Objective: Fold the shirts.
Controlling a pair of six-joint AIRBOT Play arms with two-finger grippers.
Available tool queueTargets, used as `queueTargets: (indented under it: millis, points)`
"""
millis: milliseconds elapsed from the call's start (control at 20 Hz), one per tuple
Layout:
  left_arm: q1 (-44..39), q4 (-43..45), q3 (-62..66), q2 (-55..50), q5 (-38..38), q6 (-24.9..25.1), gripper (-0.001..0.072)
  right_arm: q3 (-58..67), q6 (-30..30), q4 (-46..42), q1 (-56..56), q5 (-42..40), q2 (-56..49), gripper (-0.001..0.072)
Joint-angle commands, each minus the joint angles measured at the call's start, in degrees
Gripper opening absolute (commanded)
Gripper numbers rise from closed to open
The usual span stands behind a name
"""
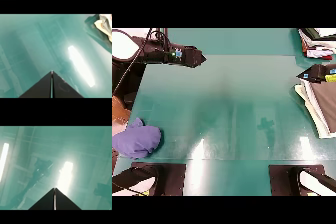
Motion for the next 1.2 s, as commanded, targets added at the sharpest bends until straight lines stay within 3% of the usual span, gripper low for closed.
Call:
queueTargets:
  millis: [0,550,700,800,950,1150]
  points:
    - [0.0,0.0,0.0,0.0,0.0,0.0,0.0023,0.0,0.0,0.0,0.0,0.0,0.0,0.0019]
    - [0.0,-0.1,0.0,0.0,0.1,-0.1,0.0024,0.0,0.0,0.0,0.0,0.1,0.0,0.0019]
    - [0.0,-1.8,0.0,0.0,3.2,0.2,0.0023,0.0,0.0,0.1,0.0,0.0,0.0,0.0019]
    - [1.2,-0.2,0.1,1.1,-3.0,0.0,0.0023,0.0,0.0,0.2,0.0,0.1,0.0,0.0019]
    - [5.0,13.8,-1.3,6.1,-19.7,-1.3,0.0022,0.0,0.0,0.5,0.2,0.2,0.0,0.0019]
    - [12.5,33.6,-13.2,18.3,-27.5,-6.5,0.0023,0.0,0.0,0.5,0.2,0.4,0.1,0.0019]
